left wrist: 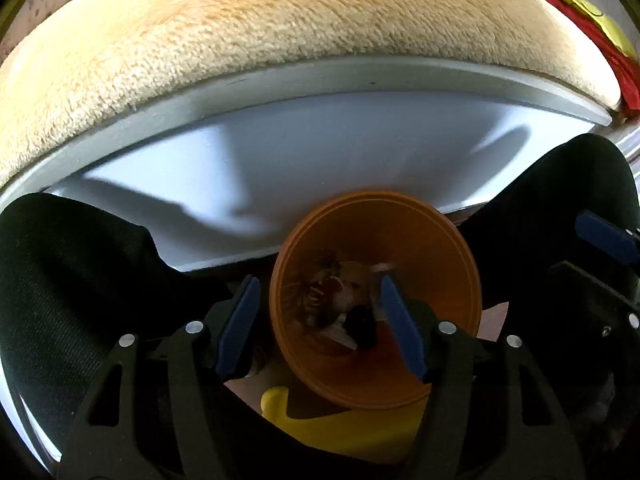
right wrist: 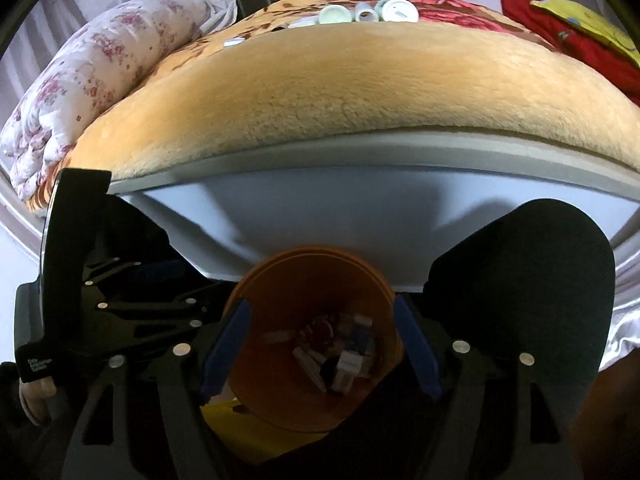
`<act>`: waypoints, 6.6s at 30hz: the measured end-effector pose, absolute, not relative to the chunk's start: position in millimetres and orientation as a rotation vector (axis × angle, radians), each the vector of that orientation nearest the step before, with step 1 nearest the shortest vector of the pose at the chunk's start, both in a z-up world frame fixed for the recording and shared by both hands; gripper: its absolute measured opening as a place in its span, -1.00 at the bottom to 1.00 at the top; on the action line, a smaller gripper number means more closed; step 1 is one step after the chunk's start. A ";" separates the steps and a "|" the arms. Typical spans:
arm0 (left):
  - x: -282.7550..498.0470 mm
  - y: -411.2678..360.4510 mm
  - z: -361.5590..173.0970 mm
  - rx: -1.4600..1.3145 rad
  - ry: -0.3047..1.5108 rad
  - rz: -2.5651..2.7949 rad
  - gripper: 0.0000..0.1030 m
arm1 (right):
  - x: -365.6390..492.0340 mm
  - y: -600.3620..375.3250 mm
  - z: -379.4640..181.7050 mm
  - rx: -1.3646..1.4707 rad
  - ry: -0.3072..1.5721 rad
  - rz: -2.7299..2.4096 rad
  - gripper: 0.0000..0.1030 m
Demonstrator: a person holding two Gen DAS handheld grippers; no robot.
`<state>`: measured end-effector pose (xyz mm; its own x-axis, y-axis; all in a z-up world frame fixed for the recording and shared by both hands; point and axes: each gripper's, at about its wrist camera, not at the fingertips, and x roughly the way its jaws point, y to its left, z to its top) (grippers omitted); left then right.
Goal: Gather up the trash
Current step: 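Lower both tools over the orange bin and open them to drop the bottle and box, then grasp the white square cap with the left tool, then grasp the green-capped lotion bottle with the right tool while the left tool holds the cap, then lower both tools over the orange bin and release the cap and lotion bottle, then grasp the white cylindrical tube with the right tool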
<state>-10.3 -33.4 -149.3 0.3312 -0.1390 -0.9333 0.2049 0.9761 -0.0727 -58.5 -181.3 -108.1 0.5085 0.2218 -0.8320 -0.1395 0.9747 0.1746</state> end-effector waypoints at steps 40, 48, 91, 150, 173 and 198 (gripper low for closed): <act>260.2 15.8 -47.4 -0.101 0.999 0.098 0.51 | -52.2 -204.3 -95.2 0.117 0.923 0.190 0.59; 270.8 11.4 -54.7 -0.043 1.007 0.131 0.08 | -48.2 -203.5 -93.0 0.116 0.927 0.203 0.59; 196.5 44.5 -52.1 0.058 0.855 0.069 -0.37 | 323.9 -209.4 -48.7 -0.138 1.061 0.135 -0.03; -26.5 -27.5 -132.4 0.040 1.100 -0.225 0.23 | -53.0 -185.4 -120.2 0.145 1.063 0.281 0.22; 21.6 11.9 -35.7 -0.084 0.808 -0.162 0.43 | 132.1 -229.5 11.1 0.202 0.839 0.273 0.26; 54.4 11.1 -40.9 -0.094 0.780 -0.145 0.53 | 340.7 -193.5 -55.4 0.150 1.095 0.112 -0.48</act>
<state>54.4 11.1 -40.9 0.7018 -0.1649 -0.6931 0.0956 0.9859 -0.1377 340.7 -193.5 -55.4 0.4538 0.1647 -0.8758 -0.0164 0.9841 0.1766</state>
